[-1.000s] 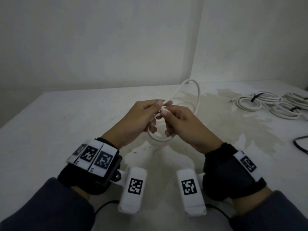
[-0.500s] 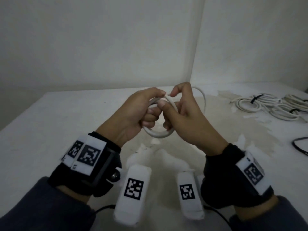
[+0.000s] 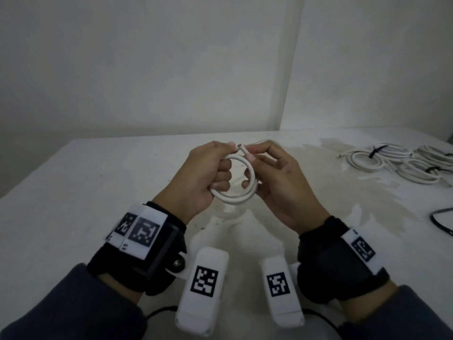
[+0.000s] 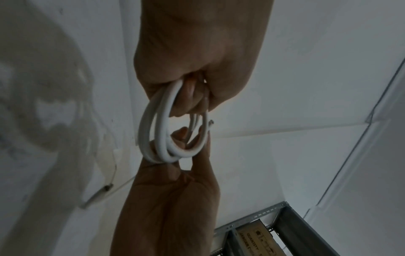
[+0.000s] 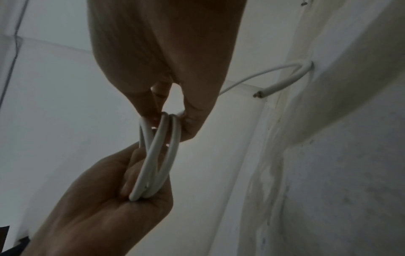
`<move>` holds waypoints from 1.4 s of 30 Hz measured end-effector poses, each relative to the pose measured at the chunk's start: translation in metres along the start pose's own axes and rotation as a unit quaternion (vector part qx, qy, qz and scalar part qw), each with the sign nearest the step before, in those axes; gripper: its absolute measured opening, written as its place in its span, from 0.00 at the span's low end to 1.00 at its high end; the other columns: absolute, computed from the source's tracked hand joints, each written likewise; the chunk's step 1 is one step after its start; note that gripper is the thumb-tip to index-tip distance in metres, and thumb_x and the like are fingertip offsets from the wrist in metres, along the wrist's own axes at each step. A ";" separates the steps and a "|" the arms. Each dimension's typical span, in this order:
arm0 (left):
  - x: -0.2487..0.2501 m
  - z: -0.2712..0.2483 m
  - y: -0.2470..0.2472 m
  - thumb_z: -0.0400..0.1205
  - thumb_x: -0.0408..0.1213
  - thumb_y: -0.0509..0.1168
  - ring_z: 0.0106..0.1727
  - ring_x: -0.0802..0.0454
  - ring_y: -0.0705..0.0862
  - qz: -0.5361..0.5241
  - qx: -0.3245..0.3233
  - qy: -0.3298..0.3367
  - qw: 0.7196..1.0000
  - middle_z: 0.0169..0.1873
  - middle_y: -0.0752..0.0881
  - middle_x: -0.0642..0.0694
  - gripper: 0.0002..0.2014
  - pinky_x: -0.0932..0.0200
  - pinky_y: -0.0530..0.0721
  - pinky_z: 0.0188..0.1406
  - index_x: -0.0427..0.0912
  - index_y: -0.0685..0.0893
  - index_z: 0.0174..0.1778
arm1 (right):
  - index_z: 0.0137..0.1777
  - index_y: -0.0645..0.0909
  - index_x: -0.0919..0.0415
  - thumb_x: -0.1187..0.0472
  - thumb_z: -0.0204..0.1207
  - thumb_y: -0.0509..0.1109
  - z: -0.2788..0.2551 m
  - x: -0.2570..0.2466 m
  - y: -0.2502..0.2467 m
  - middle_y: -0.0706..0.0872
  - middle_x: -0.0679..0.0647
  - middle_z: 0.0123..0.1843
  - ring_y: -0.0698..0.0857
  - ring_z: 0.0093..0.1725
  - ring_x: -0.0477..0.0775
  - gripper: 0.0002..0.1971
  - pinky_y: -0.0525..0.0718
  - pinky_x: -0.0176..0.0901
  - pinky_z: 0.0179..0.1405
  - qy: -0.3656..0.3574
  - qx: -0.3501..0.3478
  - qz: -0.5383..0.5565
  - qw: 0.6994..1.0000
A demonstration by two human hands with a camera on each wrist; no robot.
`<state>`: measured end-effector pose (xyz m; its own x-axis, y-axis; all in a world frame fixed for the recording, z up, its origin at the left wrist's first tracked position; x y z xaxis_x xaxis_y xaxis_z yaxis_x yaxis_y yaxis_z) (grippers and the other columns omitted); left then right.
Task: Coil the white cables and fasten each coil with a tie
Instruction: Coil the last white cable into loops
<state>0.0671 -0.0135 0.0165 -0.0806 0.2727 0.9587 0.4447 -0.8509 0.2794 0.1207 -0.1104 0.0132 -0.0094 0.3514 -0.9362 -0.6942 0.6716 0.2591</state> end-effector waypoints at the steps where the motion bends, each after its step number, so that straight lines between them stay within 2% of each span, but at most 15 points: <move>1: 0.002 -0.001 0.000 0.86 0.33 0.60 0.13 0.61 0.57 0.021 0.001 0.012 1.000 0.15 0.63 0.55 0.13 0.71 0.56 0.10 0.43 0.72 0.34 | 0.44 0.82 0.59 0.69 0.80 0.66 0.001 0.004 0.000 0.84 0.57 0.40 0.80 0.34 0.51 0.07 0.81 0.39 0.31 0.020 0.006 0.027 0.999; 4: 0.004 -0.003 0.002 0.86 0.37 0.60 0.14 0.60 0.59 0.067 0.002 0.049 0.997 0.15 0.65 0.55 0.13 0.70 0.58 0.12 0.42 0.74 0.34 | 0.45 0.86 0.62 0.72 0.79 0.65 0.001 0.012 -0.001 0.83 0.54 0.35 0.77 0.32 0.49 0.09 0.80 0.38 0.31 0.061 0.026 0.075 0.995; 6: 0.003 -0.005 0.004 0.87 0.40 0.59 0.15 0.60 0.59 0.078 0.006 0.063 0.995 0.15 0.66 0.55 0.13 0.69 0.59 0.13 0.41 0.75 0.36 | 0.44 0.88 0.64 0.72 0.79 0.65 0.001 0.008 -0.003 0.86 0.54 0.35 0.79 0.33 0.49 0.10 0.82 0.37 0.32 0.038 0.034 0.053 0.997; 9: 0.004 -0.005 0.004 0.88 0.40 0.58 0.15 0.60 0.60 0.074 0.022 0.070 0.995 0.15 0.66 0.55 0.13 0.68 0.60 0.13 0.42 0.74 0.36 | 0.48 0.89 0.64 0.69 0.80 0.65 -0.001 -0.004 0.000 0.87 0.55 0.38 0.82 0.37 0.50 0.10 0.83 0.38 0.38 -0.020 0.016 0.004 1.000; 12: 0.003 -0.003 -0.003 0.88 0.38 0.57 0.14 0.60 0.59 0.028 0.045 0.060 0.997 0.15 0.65 0.55 0.13 0.69 0.59 0.13 0.42 0.73 0.36 | 0.54 0.88 0.60 0.71 0.79 0.68 -0.002 -0.009 0.004 0.87 0.57 0.49 0.86 0.41 0.49 0.11 0.86 0.40 0.43 -0.063 -0.010 -0.074 0.995; 17: -0.004 -0.001 0.000 0.89 0.38 0.56 0.16 0.59 0.60 0.027 0.012 0.039 0.999 0.22 0.66 0.50 0.11 0.67 0.61 0.13 0.40 0.74 0.40 | 0.58 0.84 0.56 0.73 0.76 0.71 -0.004 -0.029 -0.003 0.81 0.68 0.46 0.88 0.33 0.46 0.15 0.87 0.40 0.31 -0.176 0.037 -0.233 0.956; 22: 0.007 -0.003 0.001 0.85 0.48 0.61 0.19 0.57 0.74 0.148 0.003 0.066 0.987 0.31 0.78 0.44 0.17 0.61 0.79 0.25 0.37 0.84 0.43 | 0.53 0.88 0.62 0.74 0.72 0.75 -0.003 -0.038 -0.013 0.85 0.61 0.40 0.89 0.31 0.54 0.12 0.84 0.39 0.29 -0.190 0.039 -0.232 0.953; 27: 0.026 -0.010 0.008 0.77 0.44 0.72 0.20 0.52 0.76 0.252 -0.027 0.155 0.955 0.27 0.82 0.42 0.12 0.62 0.77 0.25 0.36 0.86 0.40 | 0.45 0.89 0.59 0.74 0.71 0.76 -0.007 -0.047 -0.007 0.83 0.59 0.37 0.90 0.30 0.52 0.10 0.84 0.39 0.27 -0.217 0.029 -0.267 0.938; 29: 0.028 -0.010 0.008 0.79 0.42 0.70 0.20 0.52 0.74 0.241 -0.030 0.168 0.956 0.25 0.81 0.43 0.11 0.61 0.76 0.26 0.35 0.87 0.42 | 0.48 0.89 0.62 0.74 0.69 0.78 -0.009 -0.051 -0.009 0.85 0.57 0.38 0.90 0.31 0.52 0.10 0.85 0.40 0.27 -0.218 0.036 -0.267 0.938; 31: 0.027 -0.008 0.008 0.80 0.42 0.70 0.20 0.53 0.72 0.233 -0.029 0.175 0.956 0.24 0.79 0.44 0.12 0.58 0.75 0.27 0.34 0.86 0.43 | 0.56 0.85 0.57 0.70 0.67 0.80 -0.006 -0.049 -0.015 0.86 0.53 0.39 0.90 0.31 0.50 0.18 0.87 0.42 0.30 -0.197 0.055 -0.271 0.941; 33: 0.028 -0.009 0.010 0.79 0.42 0.70 0.19 0.53 0.71 0.251 -0.030 0.195 0.948 0.24 0.79 0.45 0.11 0.58 0.74 0.25 0.35 0.86 0.42 | 0.61 0.83 0.51 0.63 0.65 0.82 -0.004 -0.046 -0.022 0.82 0.48 0.40 0.88 0.34 0.44 0.24 0.87 0.36 0.41 -0.183 0.086 -0.349 0.915; 35: 0.034 -0.012 0.013 0.79 0.44 0.70 0.18 0.56 0.74 0.321 -0.028 0.237 0.916 0.28 0.84 0.45 0.11 0.59 0.75 0.23 0.38 0.87 0.42 | 0.57 0.87 0.50 0.53 0.64 0.82 -0.003 -0.045 -0.025 0.74 0.45 0.42 0.81 0.41 0.45 0.19 0.77 0.26 0.45 -0.168 0.106 -0.473 0.858; 37: 0.041 -0.017 0.018 0.79 0.45 0.70 0.20 0.60 0.75 0.370 -0.030 0.283 0.884 0.31 0.86 0.46 0.09 0.57 0.77 0.23 0.43 0.87 0.42 | 0.47 0.89 0.50 0.49 0.65 0.80 -0.004 -0.047 -0.023 0.68 0.46 0.41 0.73 0.46 0.51 0.12 0.69 0.33 0.44 -0.181 0.102 -0.524 0.826; 39: 0.046 -0.022 0.022 0.79 0.45 0.69 0.23 0.60 0.76 0.360 -0.035 0.313 0.878 0.31 0.86 0.48 0.08 0.52 0.79 0.26 0.44 0.87 0.40 | 0.37 0.84 0.53 0.50 0.68 0.75 -0.005 -0.050 -0.018 0.72 0.46 0.38 0.74 0.43 0.49 0.07 0.69 0.35 0.42 -0.212 0.082 -0.499 0.836; 42: 0.051 -0.026 0.023 0.80 0.43 0.70 0.25 0.60 0.78 0.320 -0.034 0.353 0.879 0.30 0.84 0.54 0.07 0.58 0.79 0.24 0.44 0.86 0.40 | 0.38 0.79 0.66 0.60 0.75 0.71 0.000 -0.041 -0.009 0.83 0.54 0.32 0.82 0.34 0.50 0.10 0.79 0.45 0.38 -0.160 -0.011 -0.335 0.928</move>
<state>0.0502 -0.0305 0.0726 -0.3770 -0.5969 0.7083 0.5482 -0.7601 -0.3488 0.1279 -0.1308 0.0490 0.6421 0.0374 -0.7657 -0.4810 0.7974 -0.3643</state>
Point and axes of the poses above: each hand's wrist, its own z-axis towards the middle knuckle, its own y-axis out of the palm, x = y × z, the point moved 9 cm from there along z, towards the middle knuckle
